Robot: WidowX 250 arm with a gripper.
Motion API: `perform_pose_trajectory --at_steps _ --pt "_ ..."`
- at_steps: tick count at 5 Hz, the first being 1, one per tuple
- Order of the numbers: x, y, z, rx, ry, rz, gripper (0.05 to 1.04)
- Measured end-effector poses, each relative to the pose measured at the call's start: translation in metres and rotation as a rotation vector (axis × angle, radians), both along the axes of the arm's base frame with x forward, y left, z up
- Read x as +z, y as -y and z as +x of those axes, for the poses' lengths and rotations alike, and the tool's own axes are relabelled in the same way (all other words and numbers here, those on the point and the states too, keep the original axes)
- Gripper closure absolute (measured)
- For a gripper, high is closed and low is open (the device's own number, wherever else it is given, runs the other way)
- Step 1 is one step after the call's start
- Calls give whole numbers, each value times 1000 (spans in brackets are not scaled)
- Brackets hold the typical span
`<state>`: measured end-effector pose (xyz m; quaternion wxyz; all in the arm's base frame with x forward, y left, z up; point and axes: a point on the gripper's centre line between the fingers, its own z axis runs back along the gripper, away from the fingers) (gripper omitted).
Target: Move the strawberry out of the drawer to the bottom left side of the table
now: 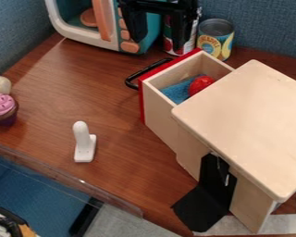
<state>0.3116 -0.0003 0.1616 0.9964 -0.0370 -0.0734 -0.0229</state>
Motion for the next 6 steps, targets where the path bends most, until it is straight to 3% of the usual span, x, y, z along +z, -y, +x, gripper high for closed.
perform_pose_trajectory --at_steps 1,2,3,4,5,6 --pt "-10 1 0 7 -31 -6 84" --pt "-22 20 2 44 -6 -59 84" --pt "-34 32 5 132 29 -77 84" --pt "-44 49 7 272 108 -76 84" --pt "-43 52 13 449 181 -51 84" --pt "-40 49 18 550 233 -38 84"
